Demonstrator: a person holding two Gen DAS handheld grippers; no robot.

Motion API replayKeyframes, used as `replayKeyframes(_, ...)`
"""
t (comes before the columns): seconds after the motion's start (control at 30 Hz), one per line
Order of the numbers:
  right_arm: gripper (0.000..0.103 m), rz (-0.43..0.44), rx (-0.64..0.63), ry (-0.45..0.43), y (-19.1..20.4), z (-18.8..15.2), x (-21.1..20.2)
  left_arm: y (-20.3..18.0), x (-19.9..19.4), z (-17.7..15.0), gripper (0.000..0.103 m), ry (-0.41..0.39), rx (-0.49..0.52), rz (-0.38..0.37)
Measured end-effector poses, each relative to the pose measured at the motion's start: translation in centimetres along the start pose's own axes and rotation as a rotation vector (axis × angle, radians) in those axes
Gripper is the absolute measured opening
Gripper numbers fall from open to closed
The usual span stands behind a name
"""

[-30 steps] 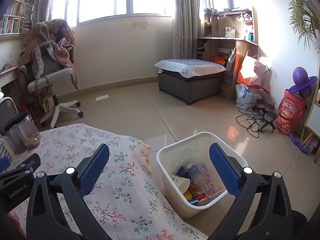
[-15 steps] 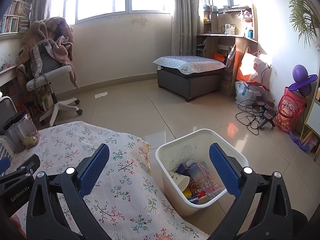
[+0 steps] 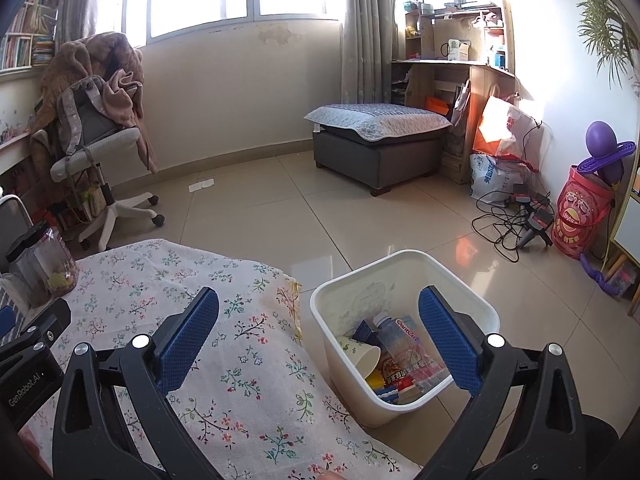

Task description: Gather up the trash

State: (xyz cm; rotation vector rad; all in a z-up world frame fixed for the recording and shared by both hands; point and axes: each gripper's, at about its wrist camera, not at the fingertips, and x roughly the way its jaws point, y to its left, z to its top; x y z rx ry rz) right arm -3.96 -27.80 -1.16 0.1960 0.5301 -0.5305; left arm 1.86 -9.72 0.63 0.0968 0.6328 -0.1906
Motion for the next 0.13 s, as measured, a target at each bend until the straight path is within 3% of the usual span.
replayKeyframes(0.03, 0.096, 0.001, -0.001, 0.0, -0.01, 0.03, -0.01, 0.02, -0.04, 0.15, 0.093, 0.003, -0.001, 0.007)
replayKeyframes(0.13, 0.096, 0.003, -0.006, -0.01, -0.02, 0.17, -0.27, -0.12, -0.35, 0.39, 0.096, -0.01, 0.001, 0.021)
